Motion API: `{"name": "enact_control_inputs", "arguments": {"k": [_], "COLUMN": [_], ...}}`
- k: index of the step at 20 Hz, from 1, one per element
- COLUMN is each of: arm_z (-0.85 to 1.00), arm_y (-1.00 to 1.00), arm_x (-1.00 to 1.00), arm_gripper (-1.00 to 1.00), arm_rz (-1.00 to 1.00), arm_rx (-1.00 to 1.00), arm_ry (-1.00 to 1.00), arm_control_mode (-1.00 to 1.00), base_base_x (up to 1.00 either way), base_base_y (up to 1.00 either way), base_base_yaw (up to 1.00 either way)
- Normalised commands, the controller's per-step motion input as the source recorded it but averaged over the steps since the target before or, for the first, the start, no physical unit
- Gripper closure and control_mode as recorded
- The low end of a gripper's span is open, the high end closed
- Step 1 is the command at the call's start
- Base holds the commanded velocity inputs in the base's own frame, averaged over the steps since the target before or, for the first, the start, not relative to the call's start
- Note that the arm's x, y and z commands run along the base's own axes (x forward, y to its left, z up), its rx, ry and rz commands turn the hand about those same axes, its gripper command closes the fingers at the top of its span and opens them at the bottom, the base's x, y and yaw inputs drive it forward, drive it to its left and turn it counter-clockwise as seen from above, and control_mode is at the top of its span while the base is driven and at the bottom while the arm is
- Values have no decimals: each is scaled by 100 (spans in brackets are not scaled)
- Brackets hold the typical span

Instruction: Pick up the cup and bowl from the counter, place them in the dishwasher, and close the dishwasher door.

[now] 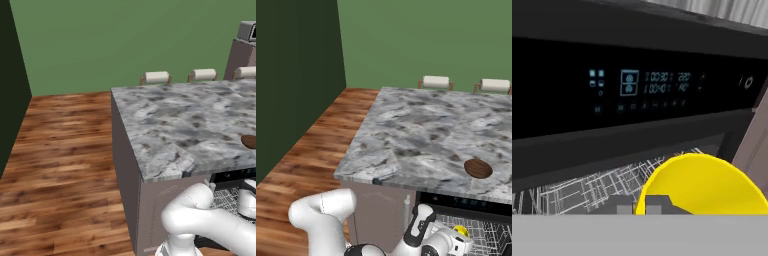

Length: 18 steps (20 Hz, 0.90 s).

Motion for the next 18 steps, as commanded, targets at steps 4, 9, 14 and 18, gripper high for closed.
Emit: {"name": "enact_control_inputs", "arguments": {"k": [4,9,14,18], "arm_z": [-34,-37,-34,-28], "arm_y": [-10,-5,-6,-9], "arm_x": [1,0,0,0], "arm_gripper": [100,100,100,100], "arm_rz": [0,0,0,0], "arm_rx": [0,0,0,0], "arm_ry": [0,0,0,0], "arm_control_mode": [-100,-100,-100,-100], "base_base_x": [0,0,0,0], "base_base_y": [0,0,0,0], "base_base_yaw": [0,0,0,0]}}
